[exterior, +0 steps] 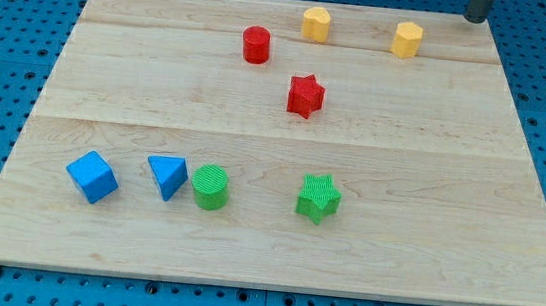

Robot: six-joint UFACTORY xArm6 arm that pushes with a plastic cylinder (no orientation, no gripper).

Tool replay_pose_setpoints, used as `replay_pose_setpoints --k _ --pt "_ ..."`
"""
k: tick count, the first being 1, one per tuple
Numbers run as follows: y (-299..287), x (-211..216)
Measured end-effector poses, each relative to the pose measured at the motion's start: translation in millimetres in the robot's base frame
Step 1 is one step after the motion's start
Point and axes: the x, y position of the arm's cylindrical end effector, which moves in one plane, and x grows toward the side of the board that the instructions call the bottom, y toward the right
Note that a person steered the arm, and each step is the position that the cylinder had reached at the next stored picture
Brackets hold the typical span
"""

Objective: Keep yellow heart below yellow hexagon

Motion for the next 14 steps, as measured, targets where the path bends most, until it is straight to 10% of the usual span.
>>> replay_pose_setpoints --k 5,11,14 --pt "77 60" --pt "-64 230" --pt "-88 230"
